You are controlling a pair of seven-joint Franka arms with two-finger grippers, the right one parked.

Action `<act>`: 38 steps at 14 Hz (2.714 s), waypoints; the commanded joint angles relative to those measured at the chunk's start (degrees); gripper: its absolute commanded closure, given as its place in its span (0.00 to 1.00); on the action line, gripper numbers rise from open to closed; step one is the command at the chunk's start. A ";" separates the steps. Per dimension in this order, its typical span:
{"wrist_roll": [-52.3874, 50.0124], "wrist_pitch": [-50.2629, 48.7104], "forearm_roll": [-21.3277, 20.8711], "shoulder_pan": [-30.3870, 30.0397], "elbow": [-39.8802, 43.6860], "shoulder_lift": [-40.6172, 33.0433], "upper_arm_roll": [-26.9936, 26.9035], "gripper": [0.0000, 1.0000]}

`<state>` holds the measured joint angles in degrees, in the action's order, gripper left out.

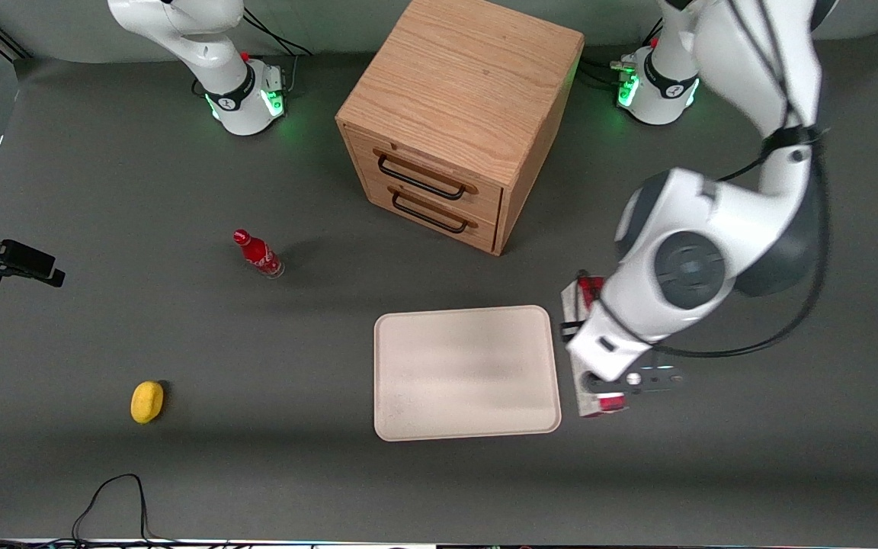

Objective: Place red cookie box on tray

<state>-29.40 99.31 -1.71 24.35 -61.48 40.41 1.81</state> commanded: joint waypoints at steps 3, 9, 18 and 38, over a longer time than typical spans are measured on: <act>-4.61 6.23 -3.91 4.73 1.46 8.10 -1.02 1.00; -6.81 14.25 -4.71 5.53 -4.44 10.13 -1.19 1.00; -3.40 14.27 1.52 0.89 -5.14 0.58 -5.59 0.00; 29.67 -5.43 0.83 -28.48 -43.73 -50.60 -3.05 0.00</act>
<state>-0.47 94.56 -0.35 -2.58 -103.18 -7.83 -3.74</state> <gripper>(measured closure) 0.000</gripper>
